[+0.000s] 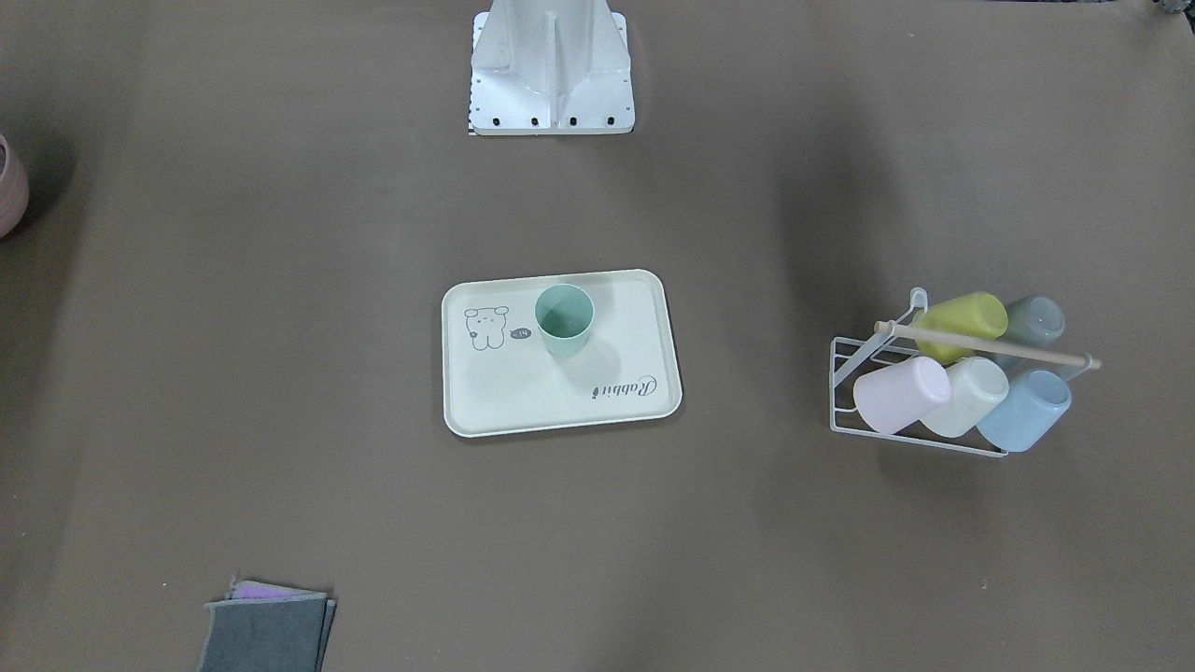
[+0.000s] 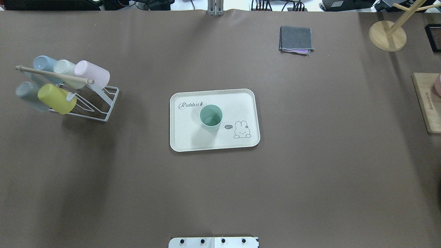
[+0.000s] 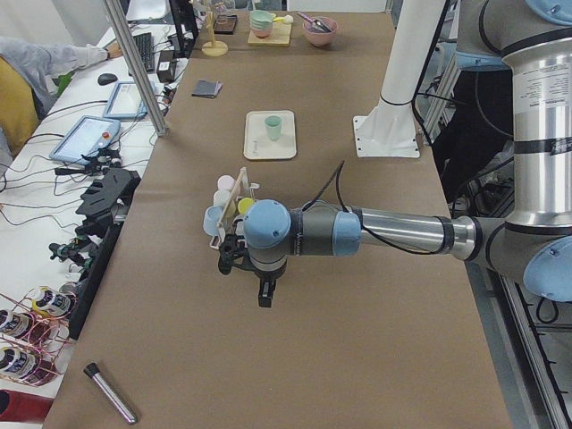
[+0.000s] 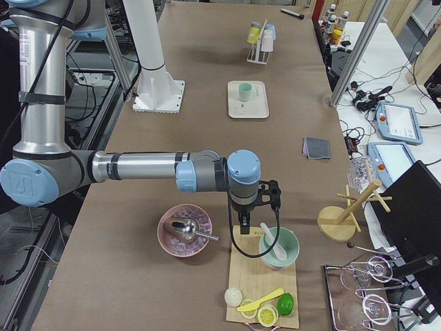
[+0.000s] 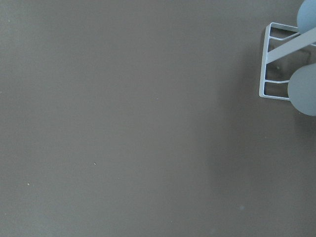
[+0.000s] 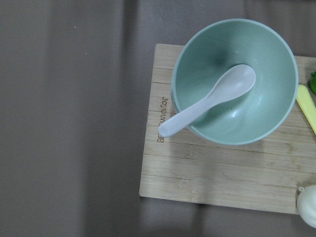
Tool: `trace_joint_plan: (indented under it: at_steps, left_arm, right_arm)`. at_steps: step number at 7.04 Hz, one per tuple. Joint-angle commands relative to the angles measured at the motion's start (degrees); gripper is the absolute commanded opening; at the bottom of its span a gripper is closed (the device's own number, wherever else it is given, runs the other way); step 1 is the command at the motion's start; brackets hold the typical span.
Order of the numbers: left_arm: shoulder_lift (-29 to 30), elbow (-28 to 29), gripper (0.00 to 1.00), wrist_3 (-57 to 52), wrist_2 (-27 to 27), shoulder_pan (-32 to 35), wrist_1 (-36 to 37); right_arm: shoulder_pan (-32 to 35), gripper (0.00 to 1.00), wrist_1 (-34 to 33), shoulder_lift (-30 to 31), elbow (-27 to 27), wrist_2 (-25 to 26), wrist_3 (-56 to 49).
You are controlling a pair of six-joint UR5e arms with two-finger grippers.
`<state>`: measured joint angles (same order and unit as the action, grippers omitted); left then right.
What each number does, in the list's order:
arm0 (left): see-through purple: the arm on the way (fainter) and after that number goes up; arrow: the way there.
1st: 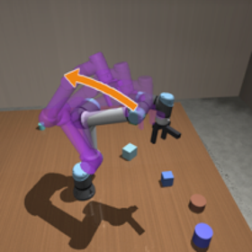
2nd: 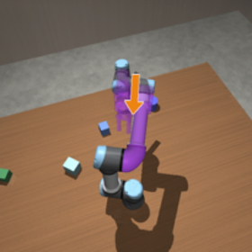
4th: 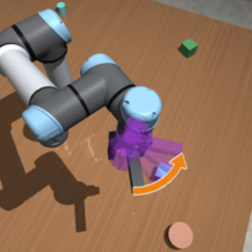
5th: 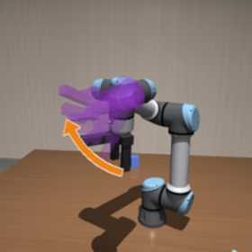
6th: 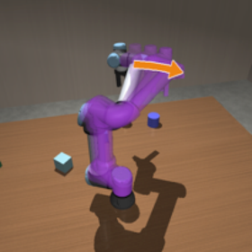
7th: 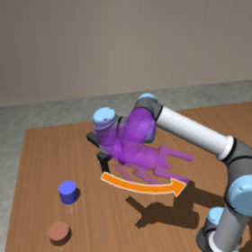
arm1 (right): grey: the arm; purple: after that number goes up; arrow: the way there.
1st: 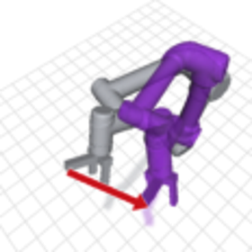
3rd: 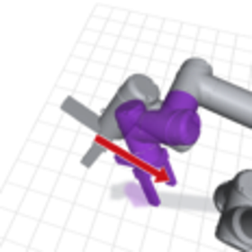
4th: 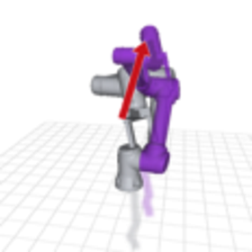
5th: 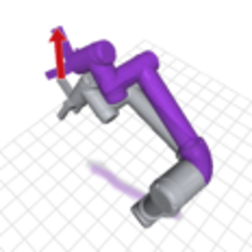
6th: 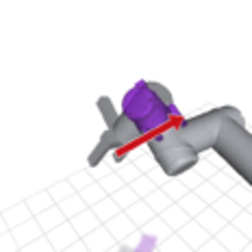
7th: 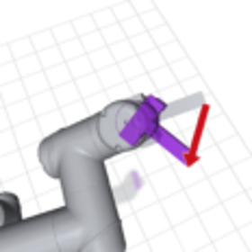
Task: Pick up and place green cup on tray
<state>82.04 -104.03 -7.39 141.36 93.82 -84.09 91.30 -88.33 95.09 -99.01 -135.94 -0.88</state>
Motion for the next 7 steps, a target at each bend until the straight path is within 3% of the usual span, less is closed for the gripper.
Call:
trace_joint_plan:
  at_steps: [1, 7]
  left_arm:
    - [-0.4, 0.1, 0.98, -0.1, 0.0, 0.7, 0.0]
    - [-0.4, 1.0, 0.98, -0.2, -0.5, 1.1, -0.2]
  right_arm:
    - [0.1, 1.00, 0.0, 0.4, -0.1, 0.0, 0.0]
    - [0.4, 1.00, 0.0, 0.7, -0.3, 0.2, -0.1]
